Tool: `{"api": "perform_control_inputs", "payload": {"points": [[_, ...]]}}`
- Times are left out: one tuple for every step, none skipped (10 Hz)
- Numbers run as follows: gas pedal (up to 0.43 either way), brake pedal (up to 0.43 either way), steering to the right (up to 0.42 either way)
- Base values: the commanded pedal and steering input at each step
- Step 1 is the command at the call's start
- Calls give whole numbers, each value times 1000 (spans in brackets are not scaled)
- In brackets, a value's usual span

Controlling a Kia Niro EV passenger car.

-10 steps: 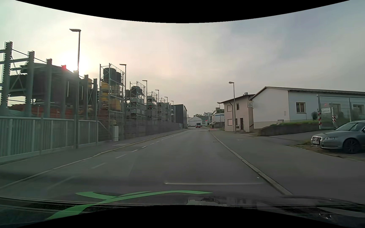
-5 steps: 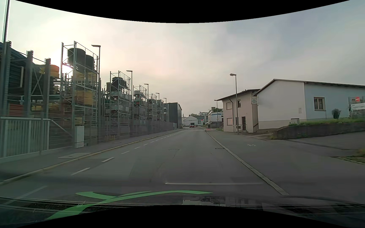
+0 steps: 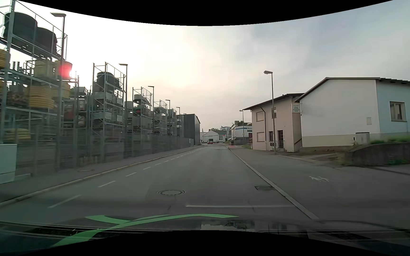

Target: Follow the waypoints while adhering to traffic rules and regulations

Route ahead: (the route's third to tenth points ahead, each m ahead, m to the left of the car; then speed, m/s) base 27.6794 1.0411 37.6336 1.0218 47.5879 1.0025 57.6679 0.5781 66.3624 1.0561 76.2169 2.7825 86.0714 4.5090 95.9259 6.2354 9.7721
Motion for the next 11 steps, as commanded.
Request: {"api": "perform_control_inputs", "payload": {"points": [[150, 0, 5], [150, 0, 3], [150, 0, 3], [150, 0, 0], [150, 0, -2], [150, 0, -4], [150, 0, -7], [157, 0, -7], [157, 0, -3], [157, 0, -2], [169, 0, -1]]}}
